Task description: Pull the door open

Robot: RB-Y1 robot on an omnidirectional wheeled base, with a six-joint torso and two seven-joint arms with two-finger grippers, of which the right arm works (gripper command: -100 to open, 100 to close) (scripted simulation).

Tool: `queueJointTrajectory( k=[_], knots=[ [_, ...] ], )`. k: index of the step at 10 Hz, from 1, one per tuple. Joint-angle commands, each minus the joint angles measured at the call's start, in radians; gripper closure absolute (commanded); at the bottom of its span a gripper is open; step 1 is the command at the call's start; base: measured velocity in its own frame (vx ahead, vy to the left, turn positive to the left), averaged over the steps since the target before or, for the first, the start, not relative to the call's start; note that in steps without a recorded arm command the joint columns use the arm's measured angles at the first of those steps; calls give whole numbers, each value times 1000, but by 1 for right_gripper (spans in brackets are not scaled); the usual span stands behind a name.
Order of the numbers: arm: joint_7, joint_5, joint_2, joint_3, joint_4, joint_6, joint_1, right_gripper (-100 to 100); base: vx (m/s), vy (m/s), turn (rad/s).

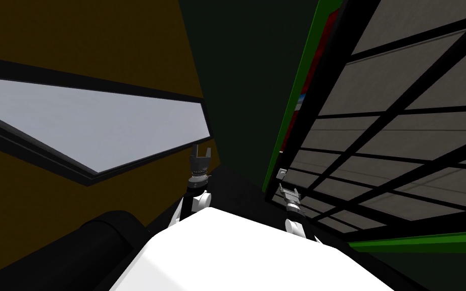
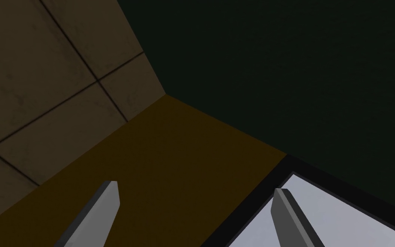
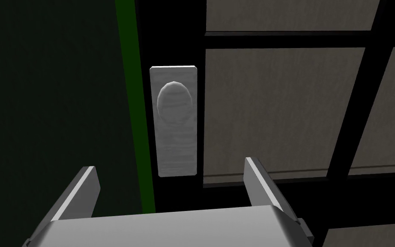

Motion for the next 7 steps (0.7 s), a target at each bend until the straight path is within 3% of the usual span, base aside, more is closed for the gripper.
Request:
queueJointTrajectory(
  k=[1, 3, 7],
  knots=[
    [-18, -7, -17, -5, 9, -8, 7, -100, 103, 8, 113],
    [-30, -11, -28, -8, 15, -14, 12, -100, 170, 8, 85],
    [-84, -32, -80, -23, 41, -38, 33, -100, 206, -22, 122]
  ],
)
